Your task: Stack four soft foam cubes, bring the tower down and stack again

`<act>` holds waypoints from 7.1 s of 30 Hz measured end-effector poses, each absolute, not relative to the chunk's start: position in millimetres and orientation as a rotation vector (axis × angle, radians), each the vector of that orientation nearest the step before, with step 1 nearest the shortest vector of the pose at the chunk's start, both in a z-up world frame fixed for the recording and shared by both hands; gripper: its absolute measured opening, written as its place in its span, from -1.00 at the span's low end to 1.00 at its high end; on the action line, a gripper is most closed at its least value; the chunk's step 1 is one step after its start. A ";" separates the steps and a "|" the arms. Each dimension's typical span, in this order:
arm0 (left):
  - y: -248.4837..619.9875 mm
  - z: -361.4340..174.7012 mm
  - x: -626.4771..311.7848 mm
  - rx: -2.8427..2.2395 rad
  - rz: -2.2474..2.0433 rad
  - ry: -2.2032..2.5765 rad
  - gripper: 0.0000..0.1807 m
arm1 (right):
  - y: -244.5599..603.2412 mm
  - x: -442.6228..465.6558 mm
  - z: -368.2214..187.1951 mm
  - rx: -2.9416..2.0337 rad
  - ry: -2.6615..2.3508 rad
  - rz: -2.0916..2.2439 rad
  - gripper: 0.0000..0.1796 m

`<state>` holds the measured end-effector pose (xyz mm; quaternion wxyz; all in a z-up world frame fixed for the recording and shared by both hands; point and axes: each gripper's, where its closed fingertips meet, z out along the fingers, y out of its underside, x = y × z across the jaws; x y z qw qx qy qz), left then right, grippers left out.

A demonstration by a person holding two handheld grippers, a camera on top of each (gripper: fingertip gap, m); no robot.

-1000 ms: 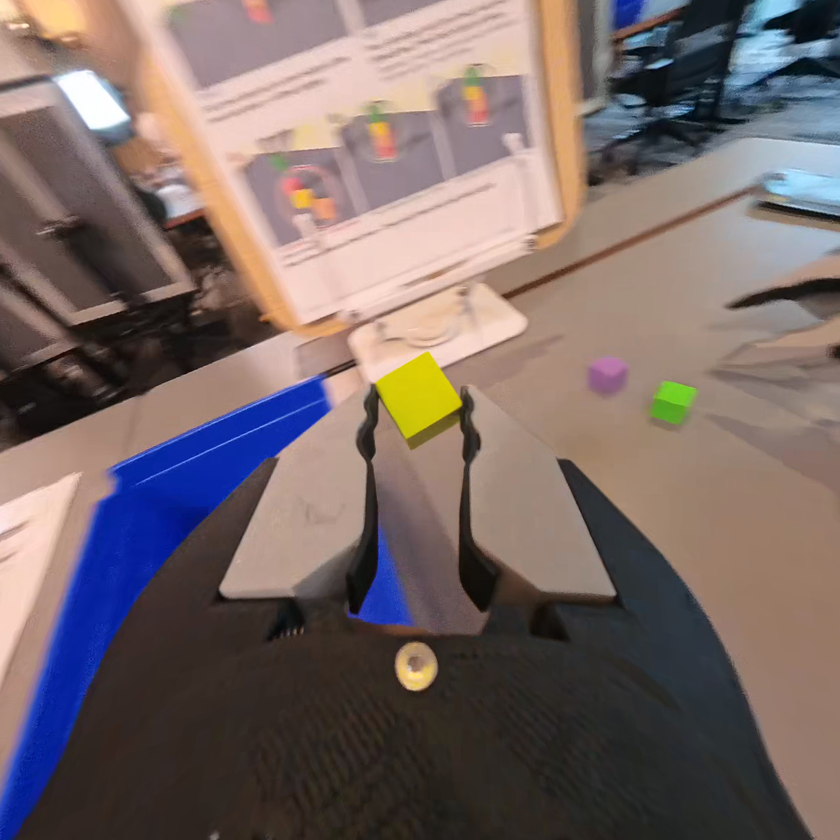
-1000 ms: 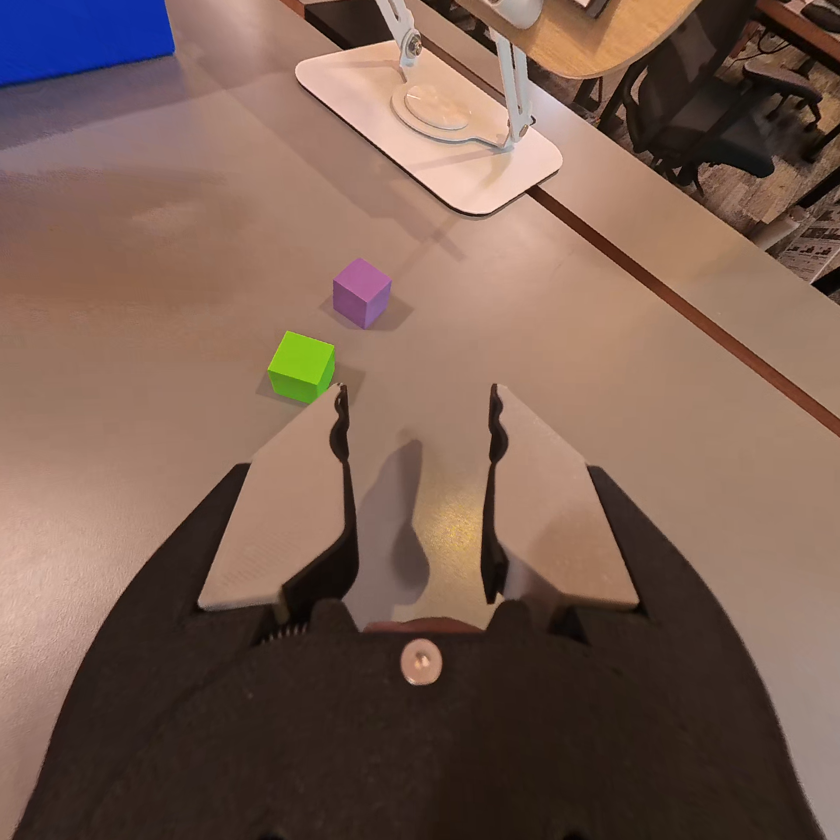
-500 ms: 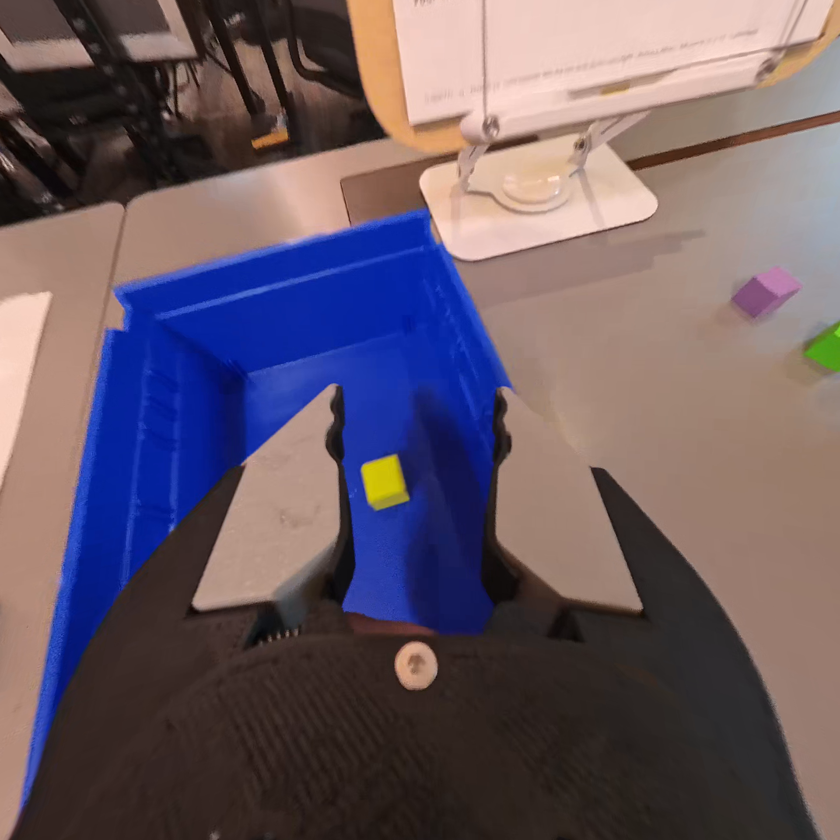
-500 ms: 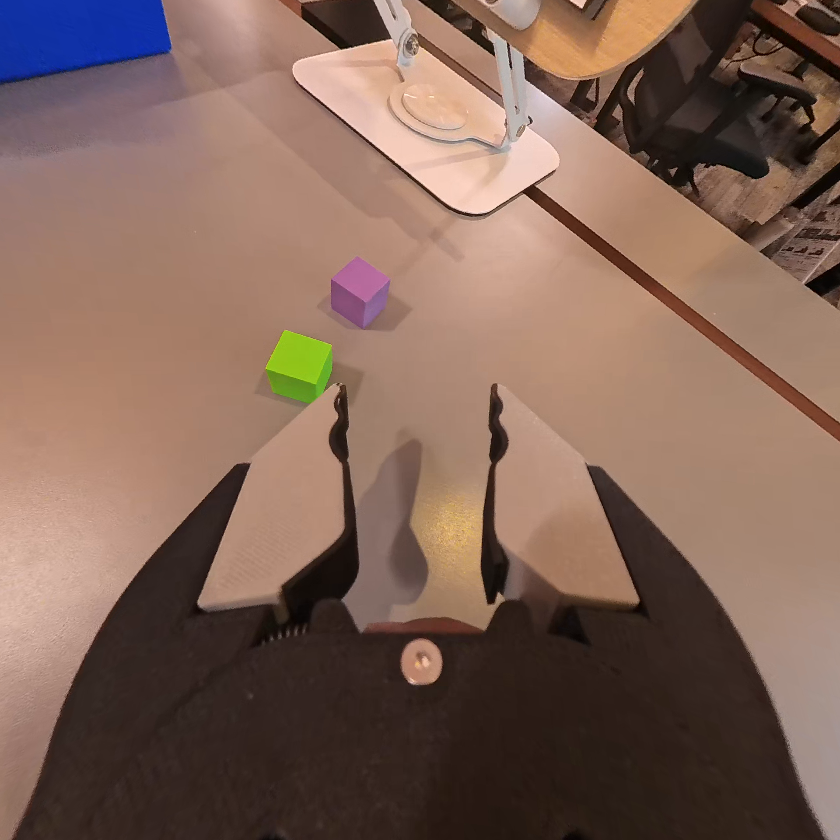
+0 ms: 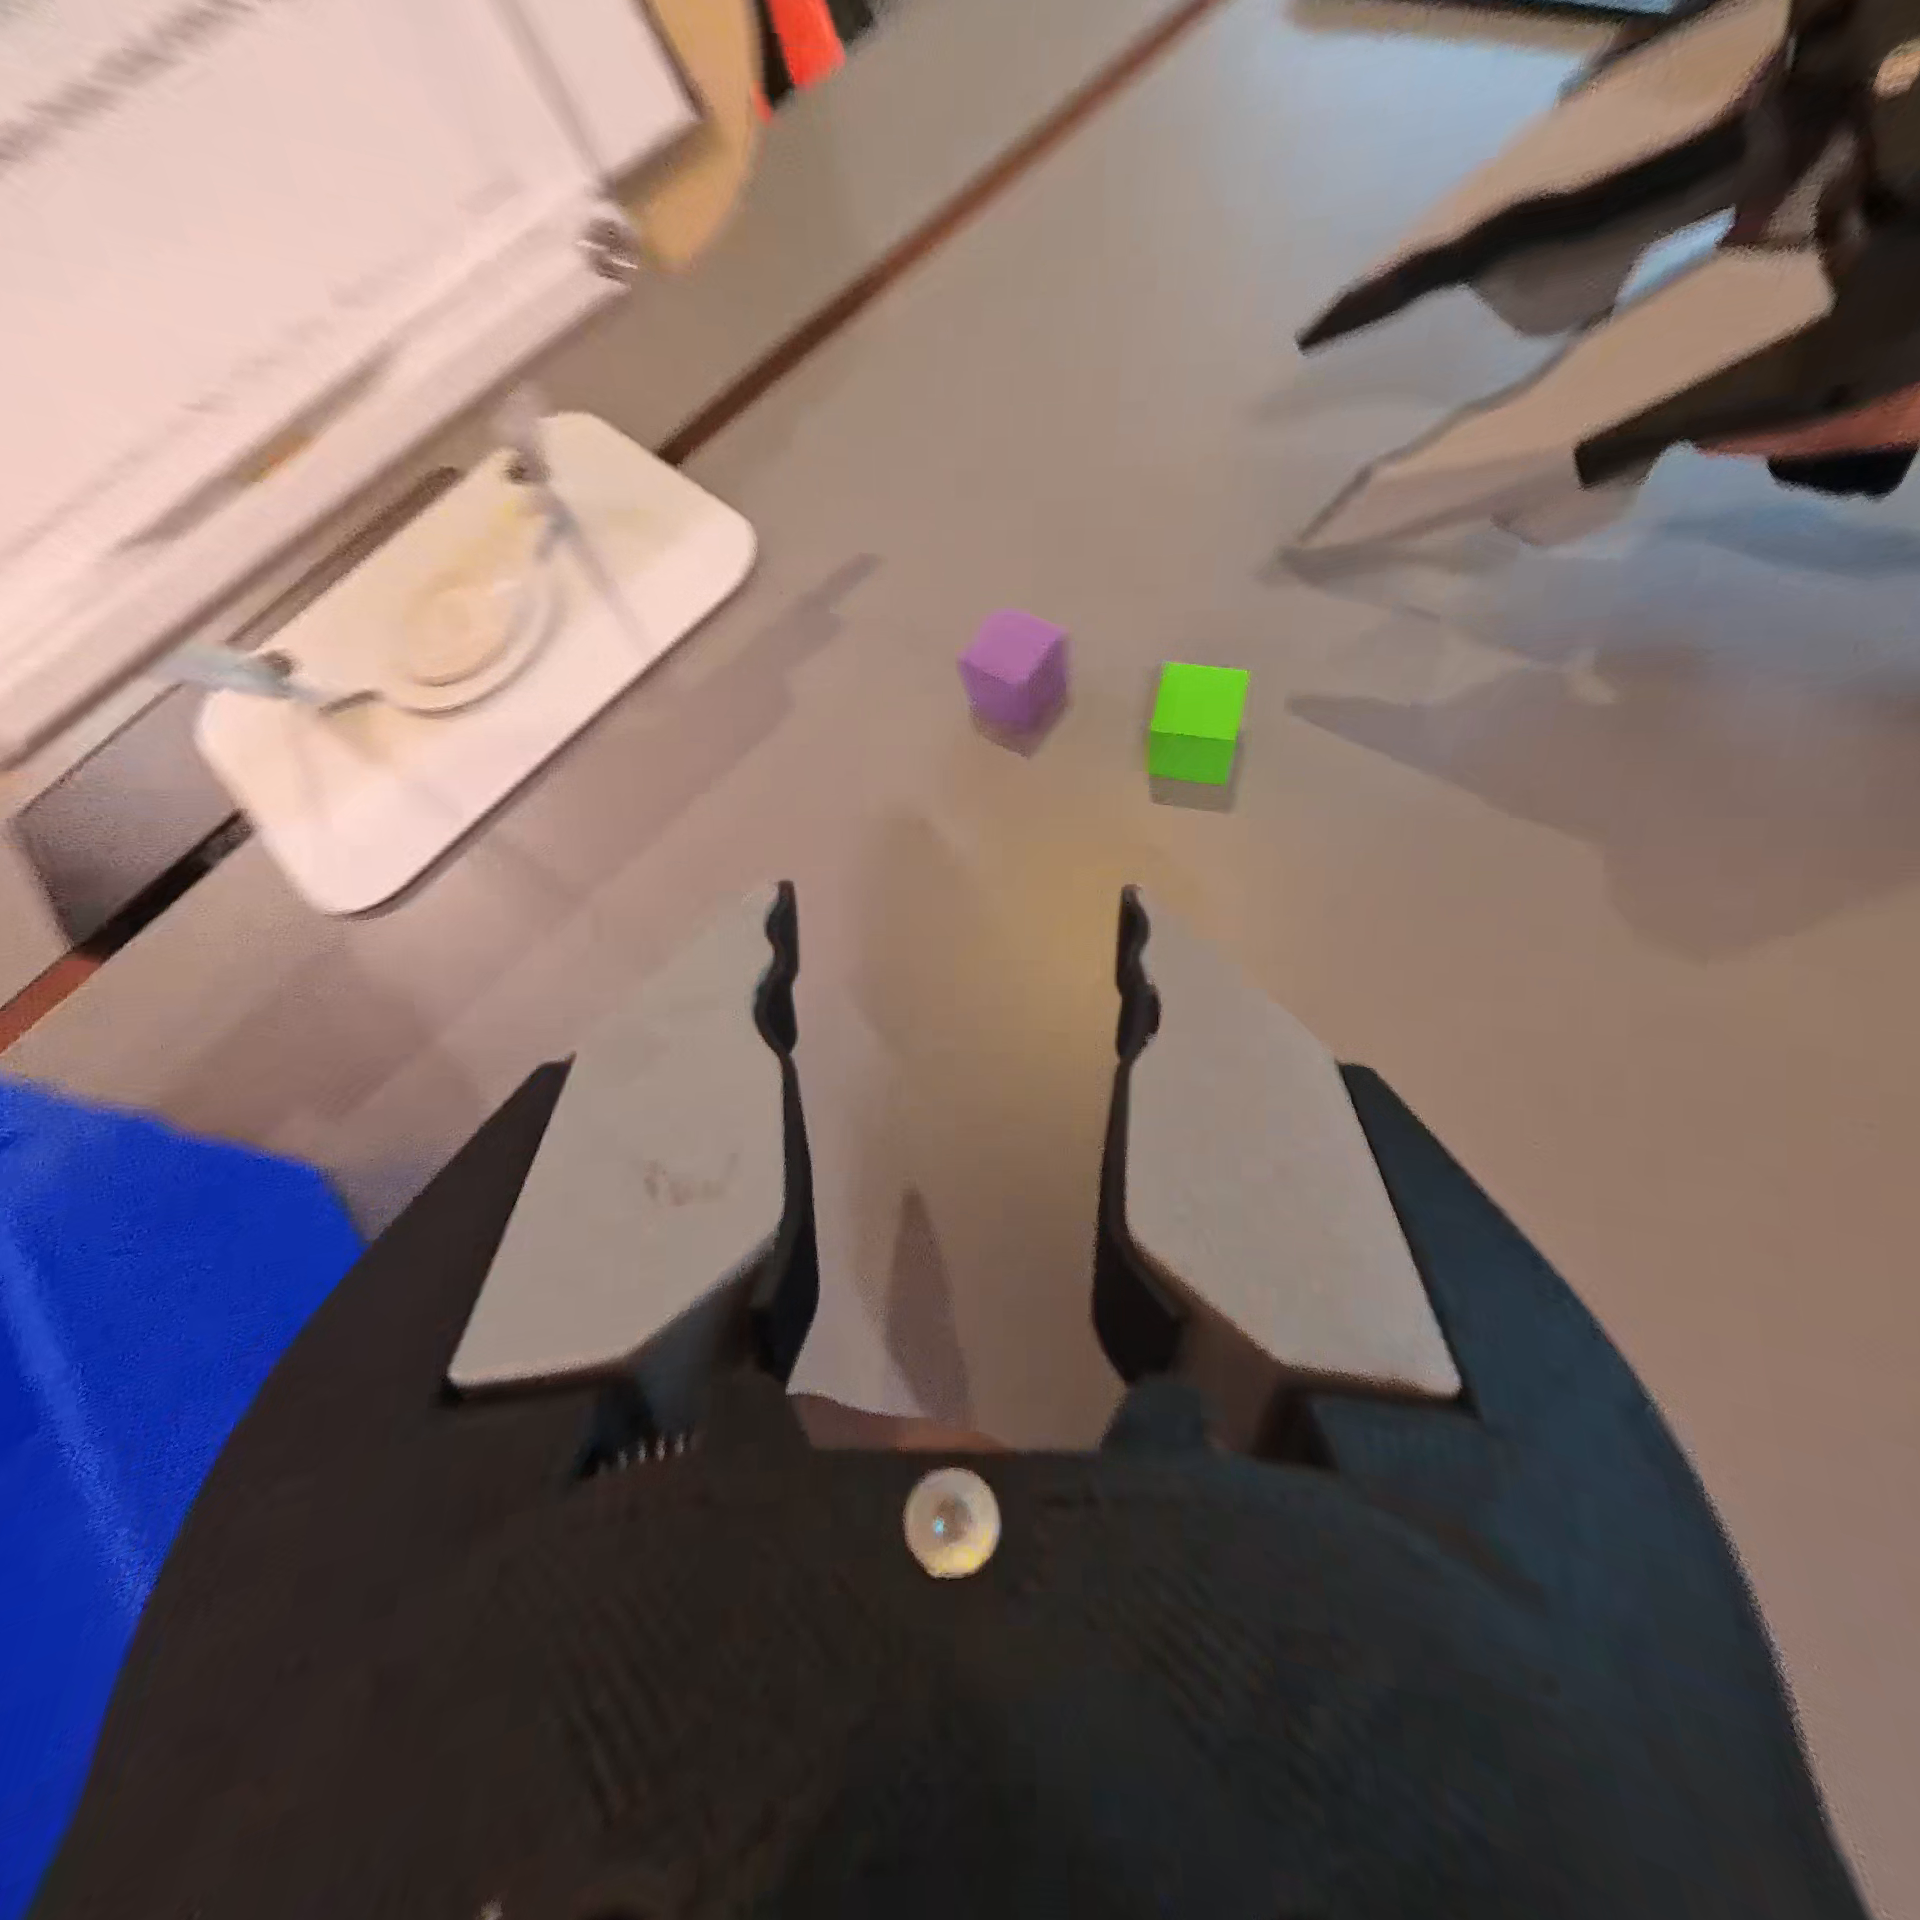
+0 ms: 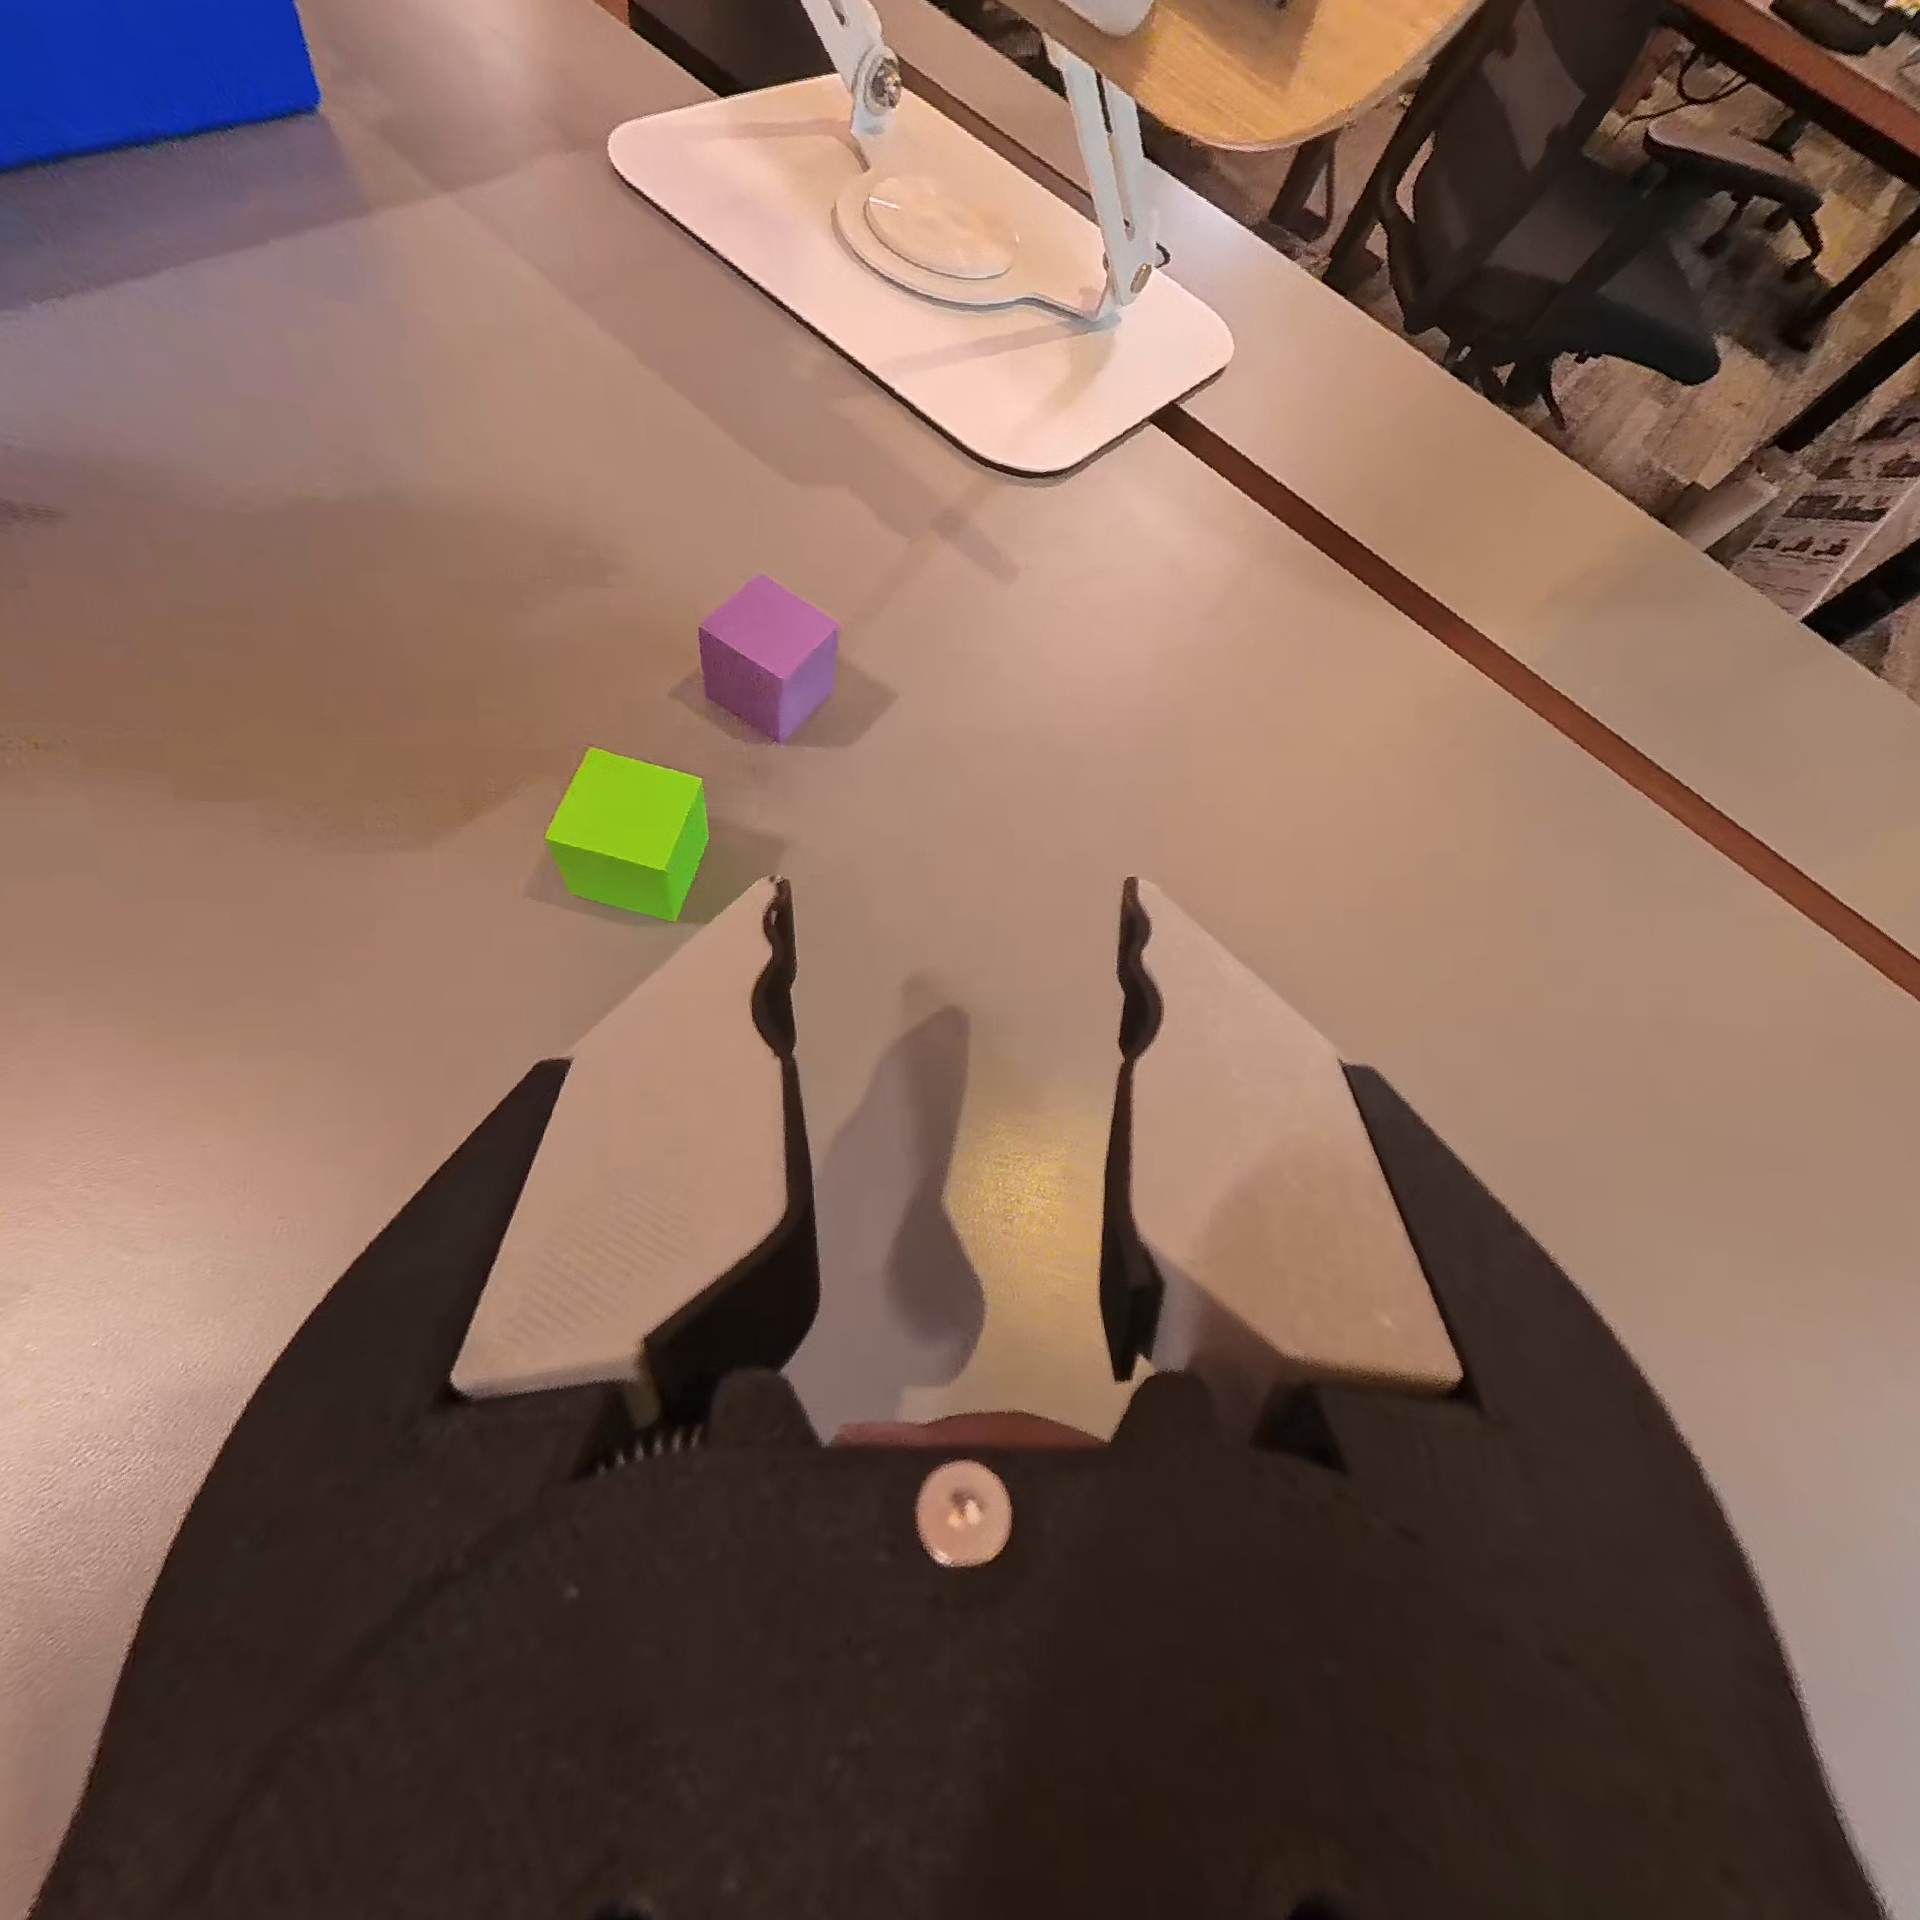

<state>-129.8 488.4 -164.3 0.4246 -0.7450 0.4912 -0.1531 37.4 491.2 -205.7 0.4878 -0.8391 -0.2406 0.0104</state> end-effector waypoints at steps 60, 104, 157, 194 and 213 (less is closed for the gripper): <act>463.2 -116.6 -117.0 -1.665 -0.520 0.999 -0.24 | 492.5 47.4 -218.0 -2.068 -0.583 -0.015 -0.34; 481.4 -200.7 -87.1 -1.824 -0.849 0.953 -0.19 | 494.1 53.4 -219.5 -2.091 -0.521 0.018 -0.32; 549.1 -112.0 -325.4 -2.077 -0.208 0.552 -0.62 | 489.3 40.3 -212.3 -2.051 -0.568 0.022 -0.33; 516.0 -198.6 -58.7 -1.769 -0.493 0.970 -0.44 | 491.3 34.0 -204.5 -1.970 -0.521 0.097 -0.10; 521.0 -213.2 -73.3 -1.793 -0.415 1.012 -0.39 | 482.6 18.3 -208.5 -1.984 -0.419 0.446 -0.28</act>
